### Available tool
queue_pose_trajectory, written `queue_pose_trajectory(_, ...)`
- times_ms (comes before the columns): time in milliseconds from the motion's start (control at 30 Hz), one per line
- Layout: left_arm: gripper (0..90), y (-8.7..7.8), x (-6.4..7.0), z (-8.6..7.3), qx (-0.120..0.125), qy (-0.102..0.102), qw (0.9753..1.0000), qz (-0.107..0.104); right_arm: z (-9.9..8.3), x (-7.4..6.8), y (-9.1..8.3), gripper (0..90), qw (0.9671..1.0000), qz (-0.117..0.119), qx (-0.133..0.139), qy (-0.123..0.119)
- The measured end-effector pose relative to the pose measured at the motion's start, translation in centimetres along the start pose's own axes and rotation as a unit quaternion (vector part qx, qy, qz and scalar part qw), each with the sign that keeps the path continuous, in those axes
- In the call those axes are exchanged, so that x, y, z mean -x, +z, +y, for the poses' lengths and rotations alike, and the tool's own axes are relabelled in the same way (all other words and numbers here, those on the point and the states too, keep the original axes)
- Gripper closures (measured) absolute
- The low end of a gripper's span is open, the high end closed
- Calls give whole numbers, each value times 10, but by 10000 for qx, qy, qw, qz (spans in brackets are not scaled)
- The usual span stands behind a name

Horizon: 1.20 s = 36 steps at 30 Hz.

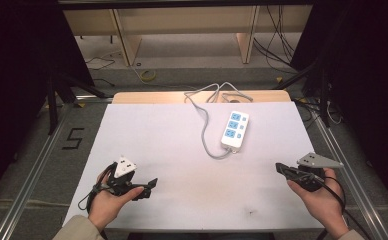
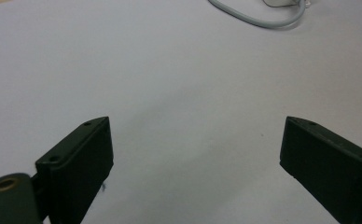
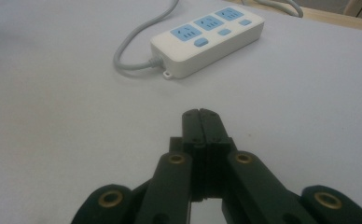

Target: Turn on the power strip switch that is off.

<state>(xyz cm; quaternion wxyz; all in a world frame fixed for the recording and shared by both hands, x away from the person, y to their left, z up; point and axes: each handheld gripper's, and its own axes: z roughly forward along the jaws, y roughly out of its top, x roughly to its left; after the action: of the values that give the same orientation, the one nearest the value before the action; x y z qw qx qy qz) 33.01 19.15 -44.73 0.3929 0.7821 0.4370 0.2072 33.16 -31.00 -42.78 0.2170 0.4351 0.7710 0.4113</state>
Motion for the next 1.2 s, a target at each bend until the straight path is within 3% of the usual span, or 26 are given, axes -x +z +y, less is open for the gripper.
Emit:
queue_pose_trajectory(533,96,0,0,0,-13,3,10000,12,22,-1,17,900,10000,-67,22,-16)
queue_pose_trajectory(1200,112,1,0,-1,-50,14,10000,-7,46,4,43,900,9997,-175,-146,8)
